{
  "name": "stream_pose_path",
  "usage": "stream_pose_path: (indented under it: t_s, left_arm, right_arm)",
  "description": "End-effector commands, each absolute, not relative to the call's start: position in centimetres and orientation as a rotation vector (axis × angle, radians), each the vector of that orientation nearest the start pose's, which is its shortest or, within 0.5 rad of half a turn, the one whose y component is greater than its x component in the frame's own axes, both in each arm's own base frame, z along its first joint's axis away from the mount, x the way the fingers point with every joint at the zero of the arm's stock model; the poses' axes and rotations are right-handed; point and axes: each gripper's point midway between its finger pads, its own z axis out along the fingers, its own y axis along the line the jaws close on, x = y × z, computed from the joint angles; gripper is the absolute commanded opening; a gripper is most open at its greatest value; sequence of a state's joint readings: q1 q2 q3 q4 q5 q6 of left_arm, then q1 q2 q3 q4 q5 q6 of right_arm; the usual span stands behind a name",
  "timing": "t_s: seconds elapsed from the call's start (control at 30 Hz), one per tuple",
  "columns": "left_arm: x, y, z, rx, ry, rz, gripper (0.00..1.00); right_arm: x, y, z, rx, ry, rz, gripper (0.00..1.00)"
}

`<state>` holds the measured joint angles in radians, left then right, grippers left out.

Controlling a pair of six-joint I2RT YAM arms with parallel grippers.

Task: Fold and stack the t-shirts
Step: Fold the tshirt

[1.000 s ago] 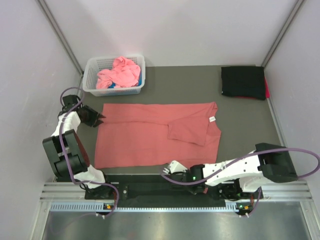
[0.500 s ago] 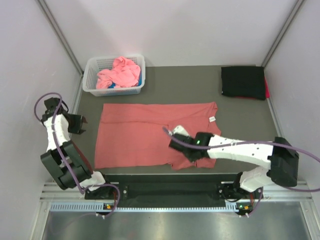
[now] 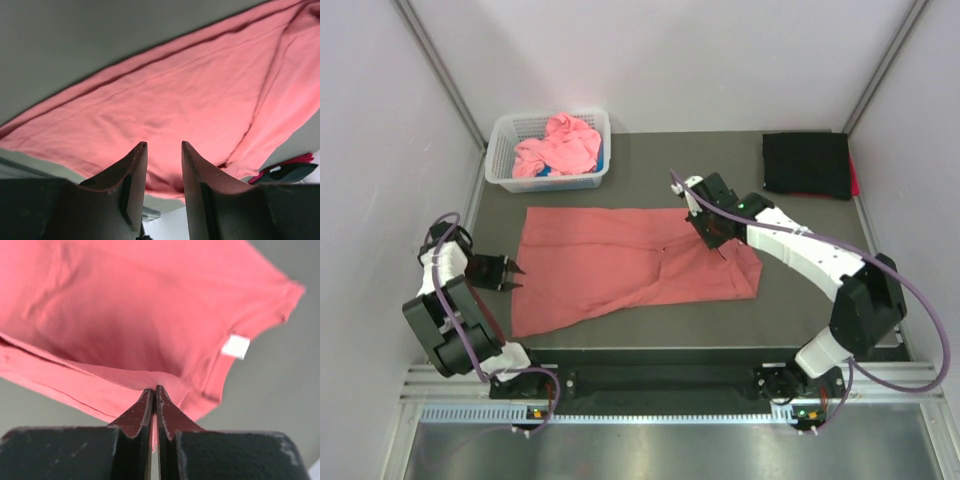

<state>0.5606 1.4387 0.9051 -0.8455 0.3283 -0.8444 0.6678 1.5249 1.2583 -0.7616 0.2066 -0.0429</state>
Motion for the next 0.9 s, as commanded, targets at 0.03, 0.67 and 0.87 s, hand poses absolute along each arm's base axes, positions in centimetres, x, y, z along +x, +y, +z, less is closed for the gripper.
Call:
stream_pose_path:
  t_s: [0.03, 0.67, 0.87]
  left_arm:
    - [23.2, 5.3, 8.2, -1.851, 2.330, -0.462, 0.40]
    - [23.2, 9.1, 9.7, -1.649, 2.390, -0.198, 0.47]
    - [23.5, 7.8, 12.1, -1.558, 2.297, -0.283, 0.72]
  right_arm:
    - [33.9, 21.1, 15.2, -0.882, 2.329, 0.083, 0.00]
    - [40.4, 19.9, 8.7, -0.772, 2.465, 0.120, 0.00]
    - [41.1, 20.0, 8.5, -0.730, 2.486, 0.157, 0.00]
